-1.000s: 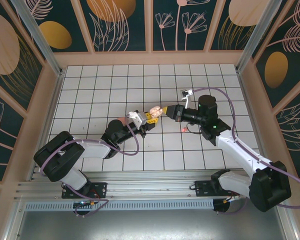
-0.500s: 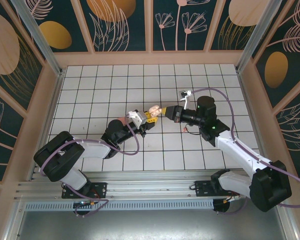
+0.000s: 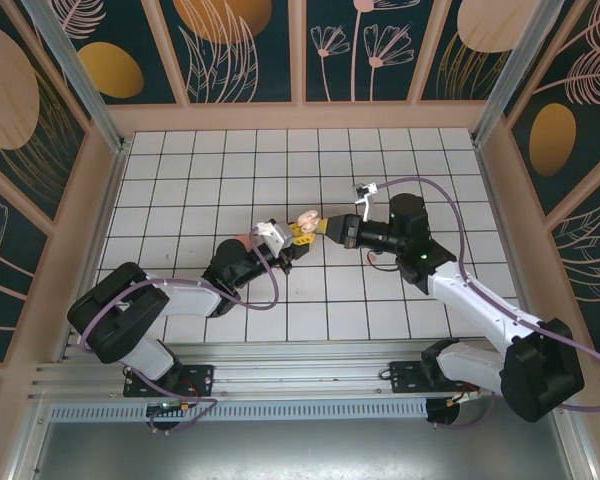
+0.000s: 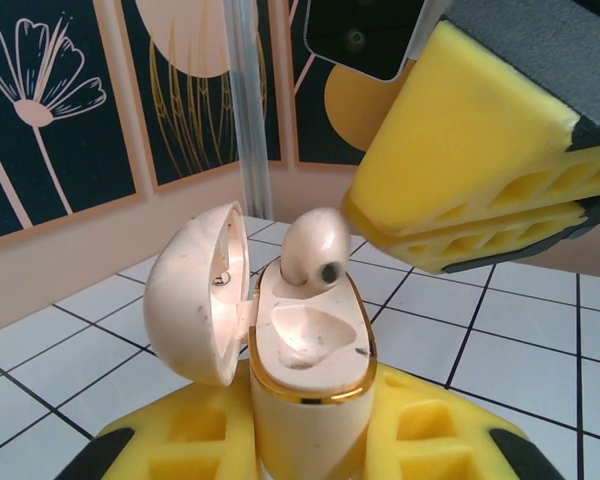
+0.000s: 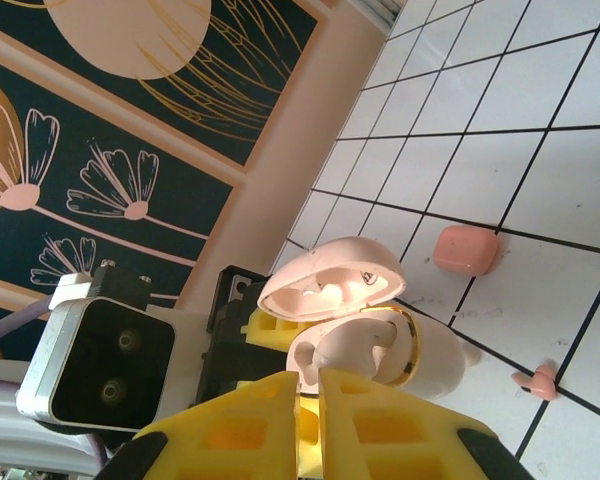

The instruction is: Insert wireless bluetooth earbuds into charging case

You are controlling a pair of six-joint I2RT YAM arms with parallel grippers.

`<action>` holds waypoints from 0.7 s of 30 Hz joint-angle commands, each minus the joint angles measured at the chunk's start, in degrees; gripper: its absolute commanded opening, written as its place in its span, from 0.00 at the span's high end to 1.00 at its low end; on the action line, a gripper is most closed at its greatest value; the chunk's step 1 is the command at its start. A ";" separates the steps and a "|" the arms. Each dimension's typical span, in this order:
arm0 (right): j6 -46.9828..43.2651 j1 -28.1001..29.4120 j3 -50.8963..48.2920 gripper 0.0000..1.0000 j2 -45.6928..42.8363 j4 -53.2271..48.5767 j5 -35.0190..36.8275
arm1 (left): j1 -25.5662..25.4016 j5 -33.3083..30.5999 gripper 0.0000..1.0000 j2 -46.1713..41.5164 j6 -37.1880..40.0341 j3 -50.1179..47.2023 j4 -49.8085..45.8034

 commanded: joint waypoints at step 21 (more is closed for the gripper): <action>-10.66 4.02 11.31 0.69 2.26 -21.90 11.42 | 9.30 -4.05 0.89 -7.56 -7.81 -4.41 -3.90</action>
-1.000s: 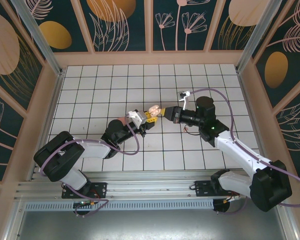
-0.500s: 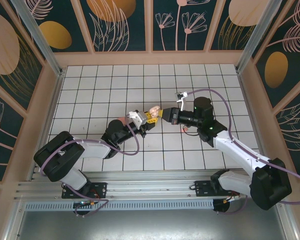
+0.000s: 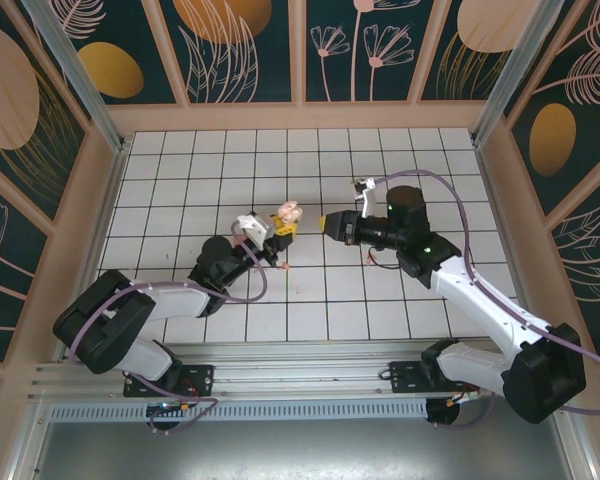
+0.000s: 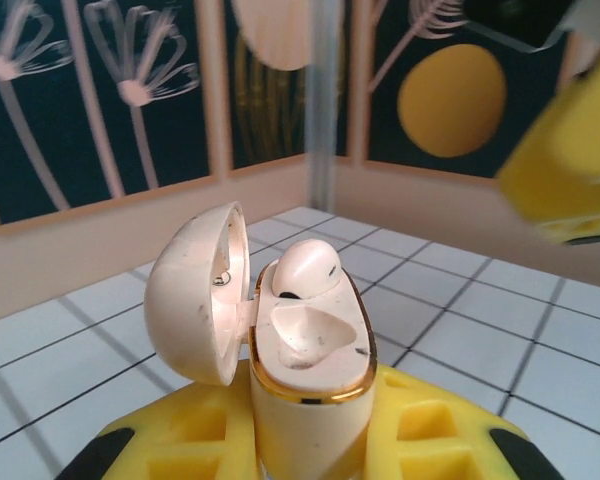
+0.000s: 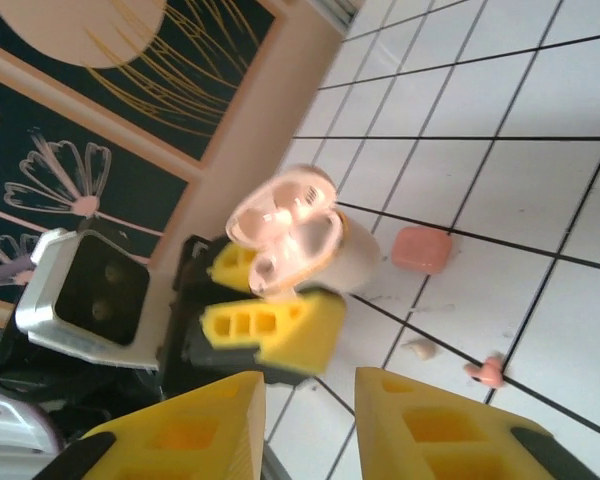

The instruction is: Insert wireless bluetooth earbuds into charging case

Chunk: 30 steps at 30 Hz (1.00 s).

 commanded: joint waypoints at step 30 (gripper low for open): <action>35.83 18.65 36.45 0.57 50.17 -29.19 5.89 | 21.06 -11.74 0.89 -13.86 -20.13 -6.52 -19.10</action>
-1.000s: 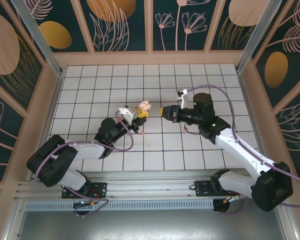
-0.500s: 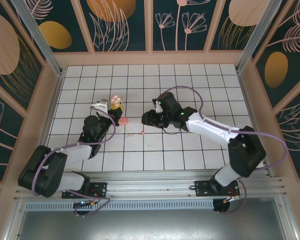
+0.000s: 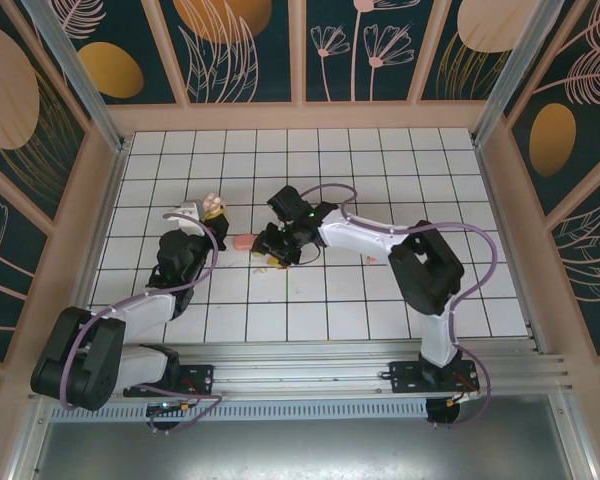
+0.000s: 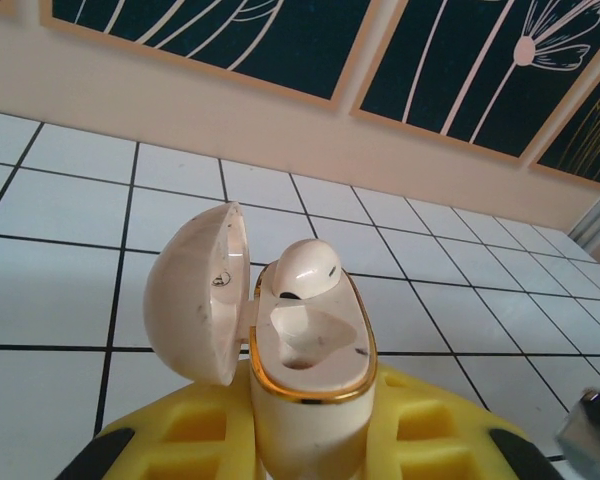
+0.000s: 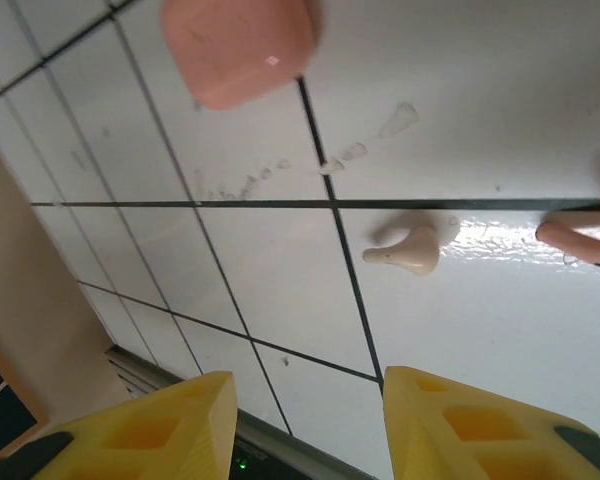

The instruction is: Insert wireless bluetooth earbuds into charging case

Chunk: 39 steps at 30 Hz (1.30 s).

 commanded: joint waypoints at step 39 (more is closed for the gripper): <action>-4.30 0.79 19.45 0.63 18.08 -17.84 5.74 | 0.41 -2.20 0.88 -7.54 2.60 -1.58 -2.98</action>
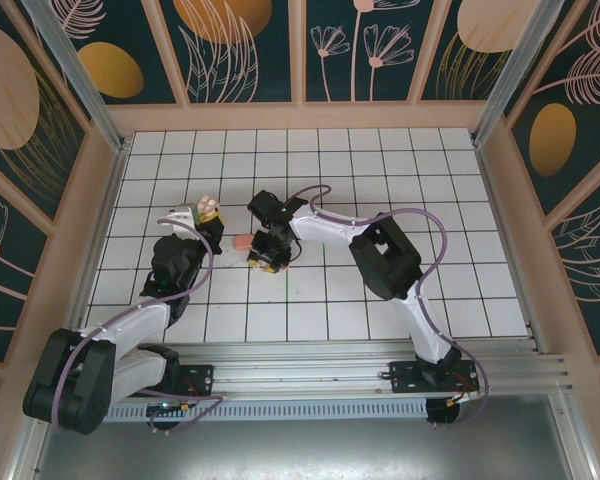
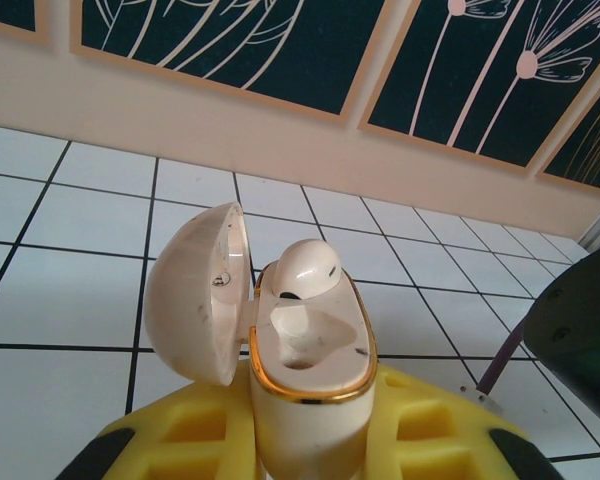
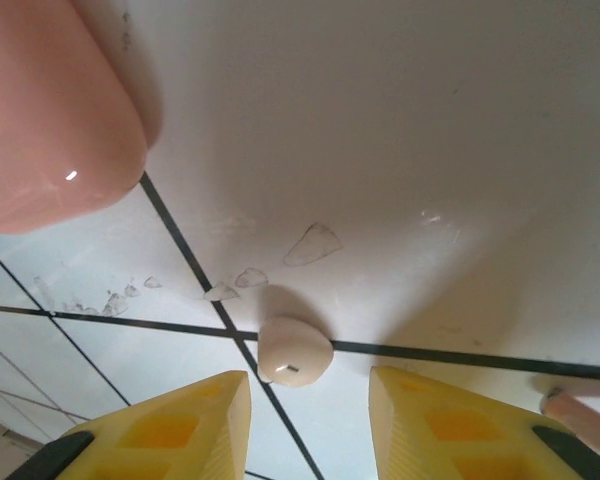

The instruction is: Insert wireless bluetooth earbuds into charging case

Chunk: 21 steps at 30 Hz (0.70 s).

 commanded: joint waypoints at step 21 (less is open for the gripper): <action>-5.43 0.89 11.36 0.72 8.13 -7.49 3.10 | 0.33 -0.93 0.87 -2.00 2.47 0.56 -0.56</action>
